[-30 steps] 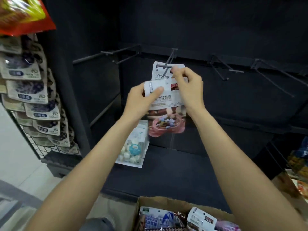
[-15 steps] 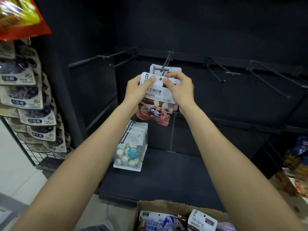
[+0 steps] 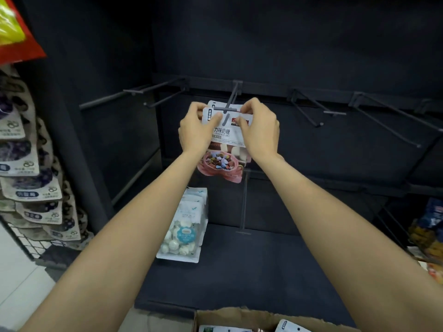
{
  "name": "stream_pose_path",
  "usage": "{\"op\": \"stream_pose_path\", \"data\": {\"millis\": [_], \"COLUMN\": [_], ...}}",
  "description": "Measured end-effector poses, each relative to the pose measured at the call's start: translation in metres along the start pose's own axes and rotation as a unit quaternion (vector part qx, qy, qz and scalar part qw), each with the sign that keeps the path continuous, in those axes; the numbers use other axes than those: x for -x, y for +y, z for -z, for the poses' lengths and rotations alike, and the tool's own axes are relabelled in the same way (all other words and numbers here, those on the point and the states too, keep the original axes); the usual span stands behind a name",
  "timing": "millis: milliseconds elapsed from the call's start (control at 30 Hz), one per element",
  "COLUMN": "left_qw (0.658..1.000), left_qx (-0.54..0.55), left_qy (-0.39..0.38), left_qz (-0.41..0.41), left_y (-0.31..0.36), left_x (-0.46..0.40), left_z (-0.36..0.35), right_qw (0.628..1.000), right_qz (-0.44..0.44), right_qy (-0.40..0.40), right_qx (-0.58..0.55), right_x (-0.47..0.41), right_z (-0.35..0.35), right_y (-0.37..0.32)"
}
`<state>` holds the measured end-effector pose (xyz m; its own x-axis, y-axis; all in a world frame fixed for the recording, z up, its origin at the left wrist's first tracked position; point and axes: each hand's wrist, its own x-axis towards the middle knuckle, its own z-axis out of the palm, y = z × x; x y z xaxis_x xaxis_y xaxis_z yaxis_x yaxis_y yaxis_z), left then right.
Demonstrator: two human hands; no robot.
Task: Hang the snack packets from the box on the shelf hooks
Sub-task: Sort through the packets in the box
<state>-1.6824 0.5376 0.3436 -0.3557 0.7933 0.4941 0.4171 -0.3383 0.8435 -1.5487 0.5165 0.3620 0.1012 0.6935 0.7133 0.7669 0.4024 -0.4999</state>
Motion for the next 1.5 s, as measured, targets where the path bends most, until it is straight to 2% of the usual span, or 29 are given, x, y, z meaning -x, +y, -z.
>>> {"op": "stream_pose_path", "data": {"millis": [100, 200, 333, 500, 567, 667, 733, 833, 900, 967, 1033, 1133, 1200, 1267, 1300, 1367, 1433, 1500], "left_qw": [0.989, 0.979, 0.989, 0.991, 0.998, 0.996, 0.976, 0.913, 0.868, 0.834, 0.81, 0.782, 0.779, 0.795, 0.804, 0.811, 0.803, 0.789], "left_qx": [-0.135, -0.192, -0.139, -0.1, -0.029, -0.006, -0.053, -0.106, -0.136, -0.159, -0.182, -0.228, -0.243, -0.246, -0.245, -0.255, -0.279, -0.317], "left_qy": [0.026, 0.02, 0.033, 0.072, 0.037, -0.093, -0.207, -0.392, -0.477, -0.528, -0.553, -0.558, -0.54, -0.511, -0.497, -0.478, -0.483, -0.49], "left_qz": [-0.05, -0.064, -0.027, -0.057, -0.035, -0.01, -0.031, -0.048, -0.026, 0.02, 0.073, 0.162, 0.208, 0.217, 0.217, 0.22, 0.209, 0.193], "left_y": [0.002, 0.005, 0.003, -0.017, -0.029, -0.044, -0.052, -0.067, -0.083, -0.106, -0.128, -0.154, -0.169, -0.178, -0.181, -0.185, -0.19, -0.196], "left_x": [-0.019, -0.033, -0.036, 0.038, 0.084, 0.161, 0.211, 0.273, 0.305, 0.335, 0.365, 0.403, 0.423, 0.438, 0.446, 0.459, 0.47, 0.476], "left_z": [-0.012, -0.024, -0.034, -0.019, -0.008, 0.003, 0.006, 0.006, 0.003, -0.006, -0.018, -0.039, -0.057, -0.076, -0.085, -0.101, -0.117, -0.132], "right_qw": [0.996, 0.996, 0.983, 0.985, 0.982, 0.974, 0.967, 0.931, 0.888, 0.857, 0.848, 0.845, 0.807, 0.742, 0.717, 0.698, 0.699, 0.718], "right_qz": [0.03, 0.01, 0.039, 0.139, 0.174, 0.176, 0.145, 0.056, -0.001, -0.048, -0.134, -0.272, -0.34, -0.383, -0.386, -0.355, -0.319, -0.321], "right_qy": [0.0, -0.025, -0.056, -0.031, -0.047, -0.123, -0.19, -0.344, -0.44, -0.487, -0.49, -0.44, -0.451, -0.511, -0.544, -0.584, -0.595, -0.575], "right_qx": [0.081, 0.091, 0.172, 0.101, 0.062, 0.068, 0.087, 0.107, 0.136, 0.16, 0.148, 0.136, 0.175, 0.204, 0.204, 0.215, 0.235, 0.226], "right_x": [-0.013, -0.02, -0.013, 0.04, 0.078, 0.153, 0.208, 0.28, 0.322, 0.361, 0.396, 0.435, 0.453, 0.471, 0.478, 0.493, 0.504, 0.512], "right_z": [-0.012, -0.023, -0.031, -0.011, 0.008, 0.041, 0.062, 0.092, 0.109, 0.122, 0.131, 0.139, 0.142, 0.146, 0.15, 0.163, 0.179, 0.19], "right_y": [0.009, 0.017, 0.024, 0.041, 0.052, 0.071, 0.086, 0.112, 0.136, 0.162, 0.185, 0.217, 0.234, 0.248, 0.253, 0.265, 0.28, 0.297]}}
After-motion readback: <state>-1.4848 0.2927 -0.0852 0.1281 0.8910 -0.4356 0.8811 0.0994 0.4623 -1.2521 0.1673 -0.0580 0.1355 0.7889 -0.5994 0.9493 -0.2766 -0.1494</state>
